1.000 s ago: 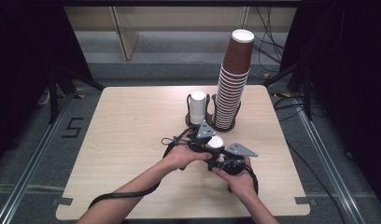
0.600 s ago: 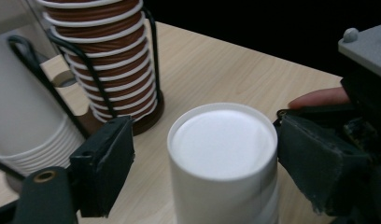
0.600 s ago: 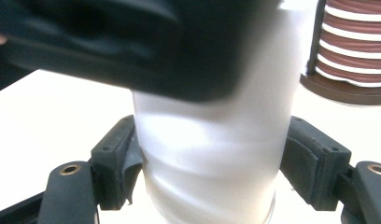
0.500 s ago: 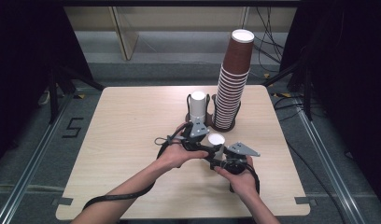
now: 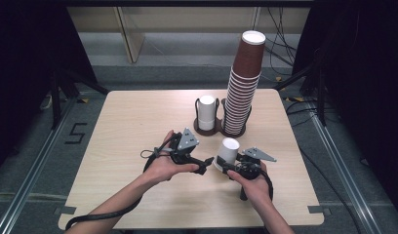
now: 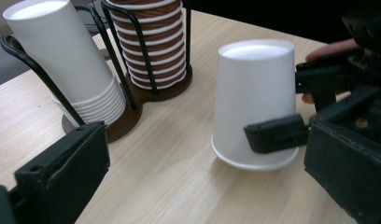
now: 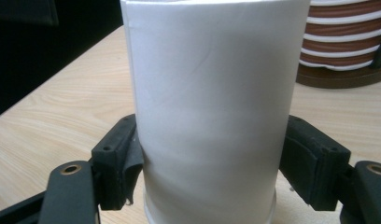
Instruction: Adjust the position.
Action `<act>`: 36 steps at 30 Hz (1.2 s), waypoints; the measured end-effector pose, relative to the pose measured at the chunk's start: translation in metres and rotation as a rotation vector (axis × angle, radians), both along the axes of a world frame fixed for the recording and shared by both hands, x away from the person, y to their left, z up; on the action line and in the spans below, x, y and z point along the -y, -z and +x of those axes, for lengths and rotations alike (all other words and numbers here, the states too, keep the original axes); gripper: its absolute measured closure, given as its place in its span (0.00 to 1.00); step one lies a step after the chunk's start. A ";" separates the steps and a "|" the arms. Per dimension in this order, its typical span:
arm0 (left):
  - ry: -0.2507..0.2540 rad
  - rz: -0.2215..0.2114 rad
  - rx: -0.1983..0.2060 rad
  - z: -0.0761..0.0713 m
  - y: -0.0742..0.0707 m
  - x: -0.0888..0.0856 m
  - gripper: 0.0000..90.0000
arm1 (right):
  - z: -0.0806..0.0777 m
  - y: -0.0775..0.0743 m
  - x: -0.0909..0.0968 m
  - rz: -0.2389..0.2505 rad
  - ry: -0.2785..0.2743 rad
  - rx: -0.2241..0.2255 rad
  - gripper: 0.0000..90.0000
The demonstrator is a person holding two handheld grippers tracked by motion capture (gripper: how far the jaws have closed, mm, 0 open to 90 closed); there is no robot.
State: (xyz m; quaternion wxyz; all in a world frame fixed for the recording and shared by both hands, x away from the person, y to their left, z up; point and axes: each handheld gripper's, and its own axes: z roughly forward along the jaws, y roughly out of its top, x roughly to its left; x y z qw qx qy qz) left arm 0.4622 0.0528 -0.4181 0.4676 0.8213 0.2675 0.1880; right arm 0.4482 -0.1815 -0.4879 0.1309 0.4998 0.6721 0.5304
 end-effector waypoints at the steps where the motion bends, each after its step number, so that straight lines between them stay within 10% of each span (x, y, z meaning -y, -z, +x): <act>1: 0.000 0.008 -0.003 -0.002 0.001 -0.001 0.00 | 0.001 0.001 0.001 0.005 0.007 -0.001 0.31; 12: 0.053 0.007 0.025 -0.015 0.021 0.001 0.00 | 0.003 0.001 0.005 0.095 0.022 -0.051 0.32; 18: 0.074 0.000 0.038 -0.019 0.029 0.002 0.00 | 0.003 0.001 0.006 0.235 0.032 -0.134 0.32; 36: 0.139 -0.034 0.038 -0.016 0.045 0.013 0.00 | 0.002 0.001 0.010 0.348 0.032 -0.184 0.32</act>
